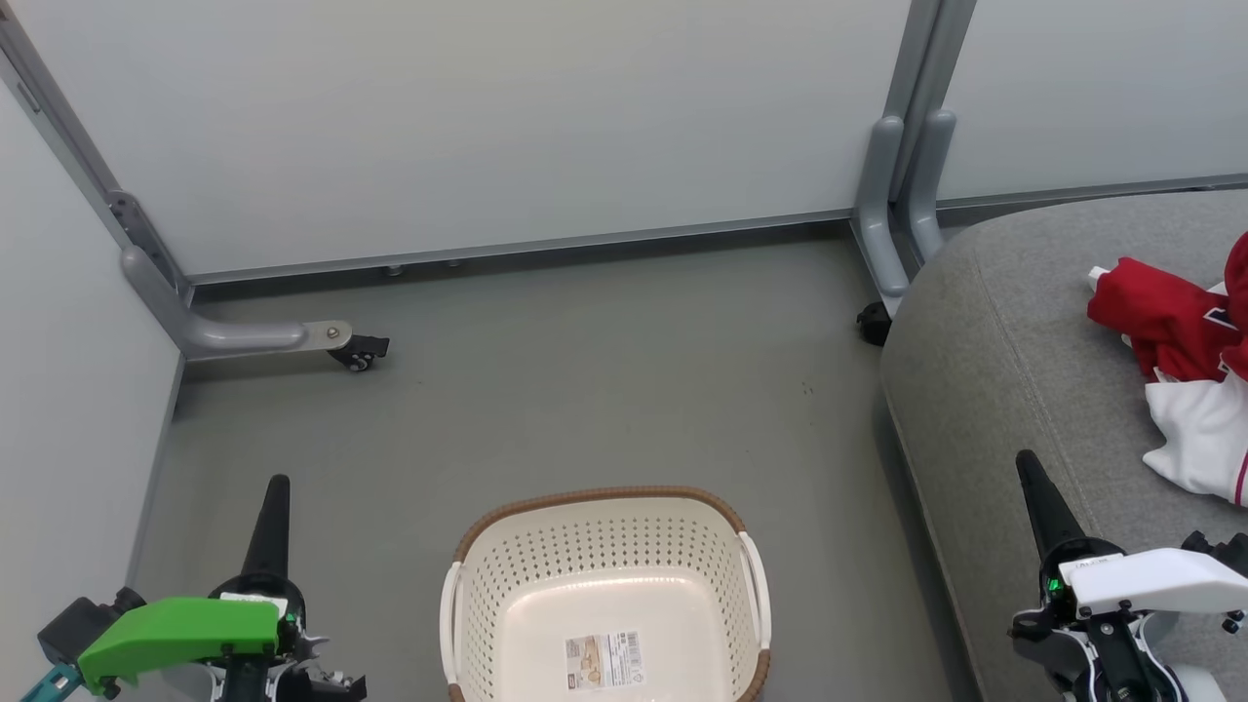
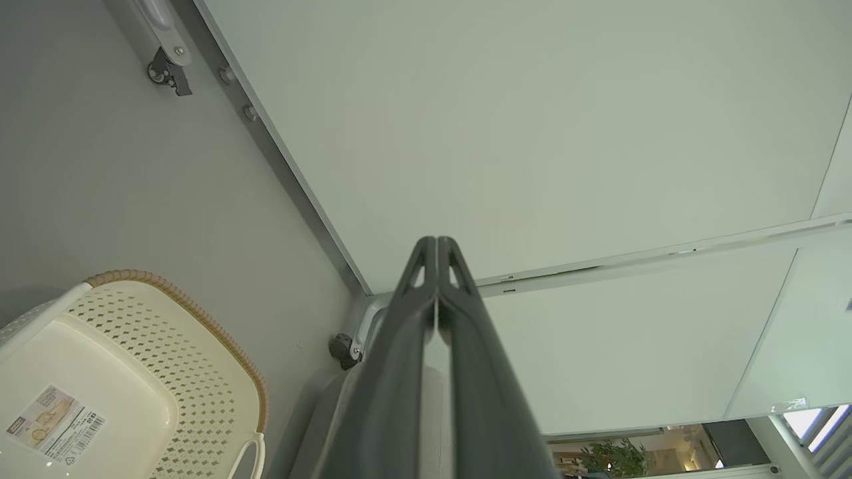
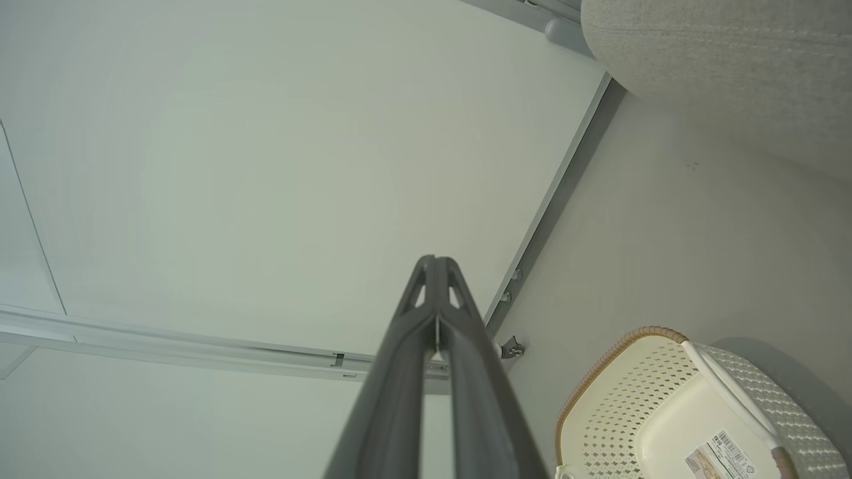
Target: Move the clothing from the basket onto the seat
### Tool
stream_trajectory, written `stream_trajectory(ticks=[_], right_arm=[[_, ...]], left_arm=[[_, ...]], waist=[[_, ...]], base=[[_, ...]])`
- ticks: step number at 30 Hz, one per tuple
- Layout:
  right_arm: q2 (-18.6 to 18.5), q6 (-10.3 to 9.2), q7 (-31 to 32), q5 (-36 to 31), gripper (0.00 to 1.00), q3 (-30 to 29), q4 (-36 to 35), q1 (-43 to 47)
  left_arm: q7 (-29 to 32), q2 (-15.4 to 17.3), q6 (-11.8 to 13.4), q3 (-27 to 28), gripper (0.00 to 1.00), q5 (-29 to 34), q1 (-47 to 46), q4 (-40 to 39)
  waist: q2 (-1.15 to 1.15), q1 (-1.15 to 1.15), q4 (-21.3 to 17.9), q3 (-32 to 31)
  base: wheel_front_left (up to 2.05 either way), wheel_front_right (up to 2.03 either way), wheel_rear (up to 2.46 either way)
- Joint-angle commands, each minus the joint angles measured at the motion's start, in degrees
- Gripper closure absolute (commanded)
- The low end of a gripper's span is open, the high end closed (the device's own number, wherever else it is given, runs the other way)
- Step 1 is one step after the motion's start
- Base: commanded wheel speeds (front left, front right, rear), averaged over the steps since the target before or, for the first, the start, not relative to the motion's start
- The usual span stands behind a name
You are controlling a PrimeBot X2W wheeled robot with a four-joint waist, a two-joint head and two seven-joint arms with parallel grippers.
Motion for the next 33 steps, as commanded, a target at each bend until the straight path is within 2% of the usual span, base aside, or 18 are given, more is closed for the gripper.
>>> stream_trajectory(ticks=[1,33], right_arm=[[-0.4,-0.01,0.4,1.4,1.00,-0.3,0.1,-1.1],[-0.3,-0.02,4.0,14.3,1.00,-1.2,2.3,-3.0]], left_arm=[[0.4,0.3,-0.5,0.4,1.00,-1.2,-1.4,0.0],[4.0,-0.1,-1.6,3.0,1.00,-13.2,-3.7,1.7]], waist=[[0.00,0.00,0.0,0.0],[0.00,0.00,-0.8,0.9]], base=[[0.00,0.00,0.00],[0.00,0.00,0.00]])
